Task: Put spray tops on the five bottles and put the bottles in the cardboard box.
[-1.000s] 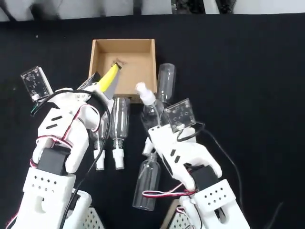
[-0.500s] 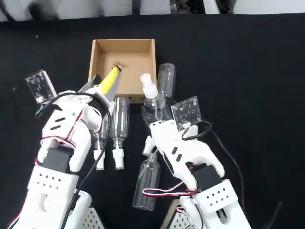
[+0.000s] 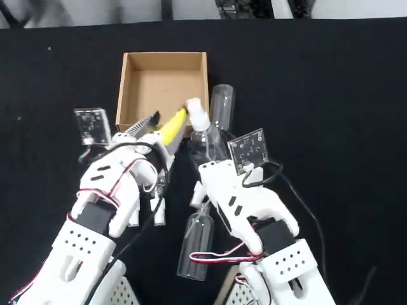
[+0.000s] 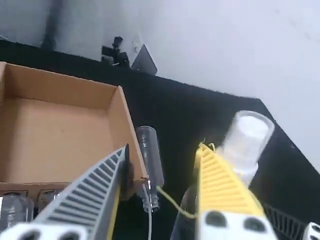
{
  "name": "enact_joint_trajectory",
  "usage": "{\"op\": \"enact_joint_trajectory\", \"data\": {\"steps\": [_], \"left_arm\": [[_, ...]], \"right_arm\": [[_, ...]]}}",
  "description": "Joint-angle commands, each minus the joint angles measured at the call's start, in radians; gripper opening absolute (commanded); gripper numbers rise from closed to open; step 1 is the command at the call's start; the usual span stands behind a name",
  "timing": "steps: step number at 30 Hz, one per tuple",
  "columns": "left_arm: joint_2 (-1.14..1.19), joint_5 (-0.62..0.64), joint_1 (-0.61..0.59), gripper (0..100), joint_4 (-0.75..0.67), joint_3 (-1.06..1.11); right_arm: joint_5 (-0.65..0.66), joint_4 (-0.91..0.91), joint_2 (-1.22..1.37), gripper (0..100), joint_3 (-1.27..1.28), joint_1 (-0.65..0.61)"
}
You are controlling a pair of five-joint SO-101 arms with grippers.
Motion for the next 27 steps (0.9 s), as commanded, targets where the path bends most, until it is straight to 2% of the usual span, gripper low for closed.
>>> {"op": "enact_joint_trajectory", "data": {"steps": [1,8,19,22,27], "left_arm": [[-0.005,-0.074,0.035,21,-0.017,-0.013],[-0.017,-0.184,0.134,21,-0.017,0.016],[-0.018,-0.199,0.166,21,-0.015,0.024],[-0.018,-0.255,0.170,20,-0.015,0.024],[-0.018,-0.275,0.171,20,-0.015,0.027]], "right_arm": [[0.000,-0.025,-0.022,7.9,-0.071,-0.023],[0.000,-0.021,-0.022,7.8,-0.058,-0.018],[0.000,-0.021,-0.022,7.8,-0.039,0.020],[0.002,-0.020,-0.022,7.8,-0.036,0.020],[0.063,-0.021,-0.022,7.8,-0.016,0.025]]}}
